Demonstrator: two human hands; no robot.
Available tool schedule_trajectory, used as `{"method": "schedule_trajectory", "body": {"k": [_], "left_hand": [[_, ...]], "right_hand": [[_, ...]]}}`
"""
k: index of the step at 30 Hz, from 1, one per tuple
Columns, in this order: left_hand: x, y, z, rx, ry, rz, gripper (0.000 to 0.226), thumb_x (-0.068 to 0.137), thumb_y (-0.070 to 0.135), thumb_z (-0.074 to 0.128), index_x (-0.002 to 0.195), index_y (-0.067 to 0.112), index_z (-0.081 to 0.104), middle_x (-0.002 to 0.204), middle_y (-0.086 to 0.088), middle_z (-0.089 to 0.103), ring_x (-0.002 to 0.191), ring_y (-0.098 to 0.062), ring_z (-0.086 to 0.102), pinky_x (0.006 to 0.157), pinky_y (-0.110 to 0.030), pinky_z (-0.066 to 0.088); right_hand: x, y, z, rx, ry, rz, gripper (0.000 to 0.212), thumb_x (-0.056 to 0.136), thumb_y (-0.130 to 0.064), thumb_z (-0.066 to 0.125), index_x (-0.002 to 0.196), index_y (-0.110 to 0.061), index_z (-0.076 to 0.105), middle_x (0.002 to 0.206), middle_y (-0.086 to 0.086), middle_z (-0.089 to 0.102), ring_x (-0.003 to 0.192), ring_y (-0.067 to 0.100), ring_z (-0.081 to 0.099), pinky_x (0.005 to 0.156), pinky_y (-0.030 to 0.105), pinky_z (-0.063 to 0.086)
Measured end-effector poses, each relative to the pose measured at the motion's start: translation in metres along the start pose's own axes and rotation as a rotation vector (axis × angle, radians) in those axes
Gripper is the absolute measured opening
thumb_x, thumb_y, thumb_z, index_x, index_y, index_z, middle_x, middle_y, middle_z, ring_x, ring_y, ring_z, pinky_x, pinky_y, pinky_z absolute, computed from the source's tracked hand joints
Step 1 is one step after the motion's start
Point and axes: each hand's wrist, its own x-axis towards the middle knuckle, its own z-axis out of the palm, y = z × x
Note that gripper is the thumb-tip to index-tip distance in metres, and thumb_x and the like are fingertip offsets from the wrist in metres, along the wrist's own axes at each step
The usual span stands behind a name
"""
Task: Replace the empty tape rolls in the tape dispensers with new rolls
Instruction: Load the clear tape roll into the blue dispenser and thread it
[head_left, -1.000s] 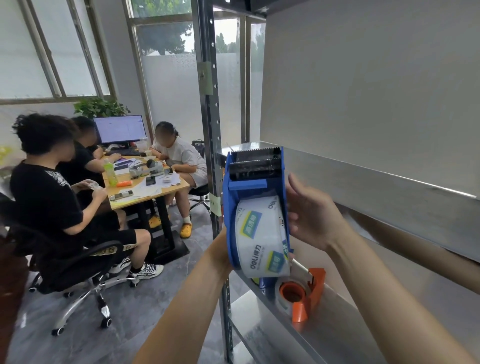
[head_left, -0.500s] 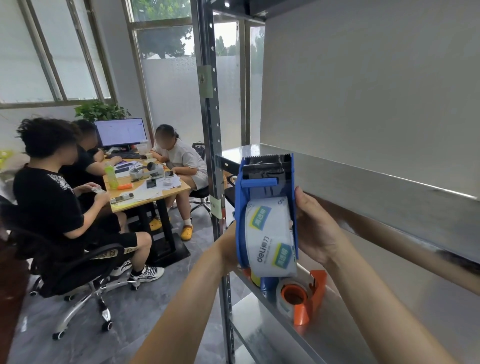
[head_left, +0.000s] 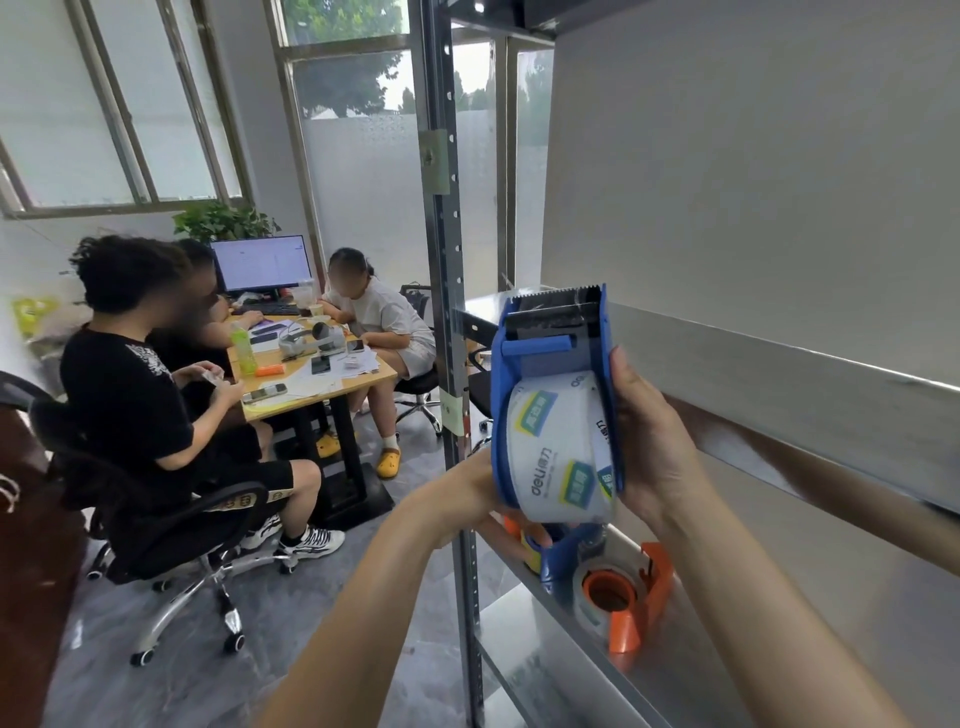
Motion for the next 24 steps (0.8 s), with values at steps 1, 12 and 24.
{"method": "schedule_trajectory", "body": {"k": [1, 12, 24], "left_hand": [[0.000, -0.004, -0.004, -0.031, 0.050, 0.027, 0.020, 0.084, 0.001, 0.059, 0.097, 0.015, 0.066, 0.091, -0.002, 0.072, 0.078, -0.011, 0.070, 0.076, -0.035, 0.059], [0.001, -0.022, -0.028, -0.589, 0.110, 0.186, 0.080, 0.069, 0.078, 0.045, 0.121, 0.019, 0.061, 0.122, -0.017, 0.063, 0.109, -0.038, 0.062, 0.083, -0.057, 0.052], [0.013, -0.045, -0.032, -0.643, -0.031, 0.320, 0.057, 0.053, 0.027, 0.087, 0.105, 0.013, 0.068, 0.120, -0.019, 0.064, 0.109, -0.047, 0.059, 0.085, -0.067, 0.046]], "right_hand": [[0.001, 0.001, 0.000, -0.006, 0.014, 0.001, 0.037, 0.087, -0.031, 0.046, 0.093, -0.013, 0.077, 0.094, 0.010, 0.075, 0.084, 0.023, 0.072, 0.067, 0.030, 0.057], [0.008, 0.016, 0.006, -0.310, 0.285, -0.096, 0.033, 0.089, -0.028, 0.063, 0.113, -0.007, 0.068, 0.095, 0.012, 0.073, 0.080, 0.024, 0.069, 0.074, 0.036, 0.056], [0.004, 0.022, 0.014, -0.600, 0.326, -0.078, 0.037, 0.085, -0.033, 0.068, 0.121, -0.023, 0.063, 0.106, 0.002, 0.072, 0.086, 0.018, 0.072, 0.076, 0.032, 0.058]]}}
